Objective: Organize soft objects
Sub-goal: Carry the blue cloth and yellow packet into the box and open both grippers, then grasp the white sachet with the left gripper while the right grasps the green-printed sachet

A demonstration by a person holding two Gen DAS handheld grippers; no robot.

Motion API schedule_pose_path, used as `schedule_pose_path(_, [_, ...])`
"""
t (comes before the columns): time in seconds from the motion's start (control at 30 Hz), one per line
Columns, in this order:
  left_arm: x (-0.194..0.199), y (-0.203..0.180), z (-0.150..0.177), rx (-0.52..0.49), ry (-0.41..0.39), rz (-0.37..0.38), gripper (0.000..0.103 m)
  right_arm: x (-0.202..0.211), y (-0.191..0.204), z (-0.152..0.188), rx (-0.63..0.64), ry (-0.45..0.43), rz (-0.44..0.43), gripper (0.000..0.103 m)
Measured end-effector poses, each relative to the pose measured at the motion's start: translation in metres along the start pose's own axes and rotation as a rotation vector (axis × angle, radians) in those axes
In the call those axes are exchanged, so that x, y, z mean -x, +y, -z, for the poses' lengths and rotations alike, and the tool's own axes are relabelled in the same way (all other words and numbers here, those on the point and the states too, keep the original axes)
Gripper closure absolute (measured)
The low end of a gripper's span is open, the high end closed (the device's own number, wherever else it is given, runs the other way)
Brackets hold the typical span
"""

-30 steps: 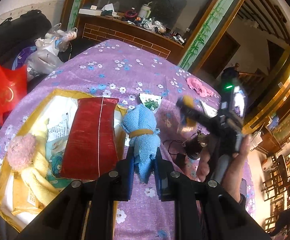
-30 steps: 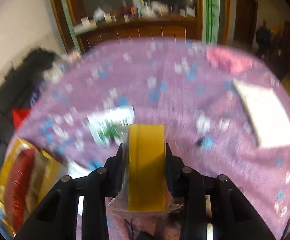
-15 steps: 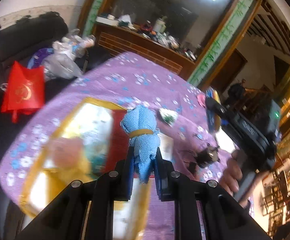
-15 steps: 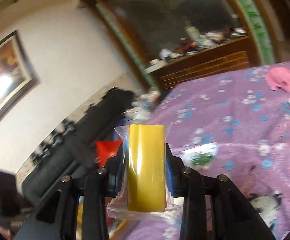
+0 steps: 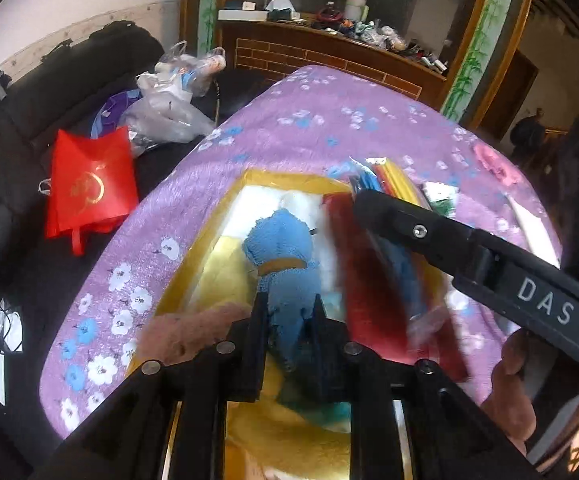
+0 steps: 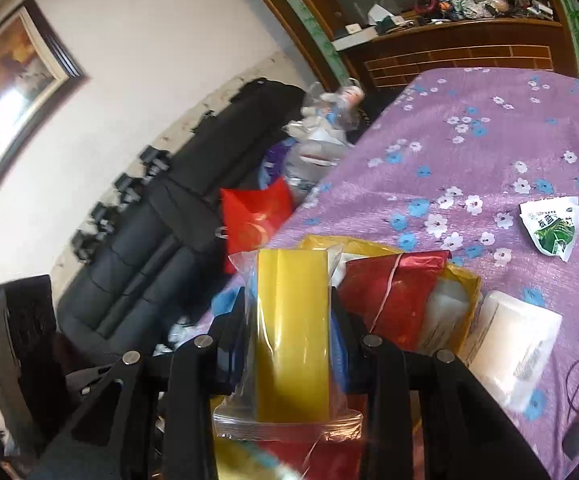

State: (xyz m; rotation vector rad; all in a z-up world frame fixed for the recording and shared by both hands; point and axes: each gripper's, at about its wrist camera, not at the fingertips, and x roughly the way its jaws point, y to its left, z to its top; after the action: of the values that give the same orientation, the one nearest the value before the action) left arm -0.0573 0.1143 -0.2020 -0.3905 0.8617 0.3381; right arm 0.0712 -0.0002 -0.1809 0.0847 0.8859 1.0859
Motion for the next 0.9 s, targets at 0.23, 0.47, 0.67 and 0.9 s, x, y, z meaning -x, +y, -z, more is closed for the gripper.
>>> schedule_pose_path(0.23, [0.023,0.027,0.007,0.122,-0.114,0.149,0.045,0.018,-0.004,0.004,-0.018,-0.099,-0.029,0.032])
schedule_pose_path(0.47, [0.049,0.011,0.014,0.116,-0.136,0.175,0.045,0.087,-0.019,-0.007,0.004,-0.231,0.045,0.024])
schedule_pose_path(0.67, [0.064,-0.046,0.0,0.011,-0.14,0.26,0.041,0.13,-0.098,-0.016,-0.182,-0.204,0.159,0.015])
schedule_pose_path(0.9, [0.001,-0.159,-0.033,-0.242,0.065,0.254,0.04,0.14,-0.141,-0.012,-0.21,-0.216,0.213,0.016])
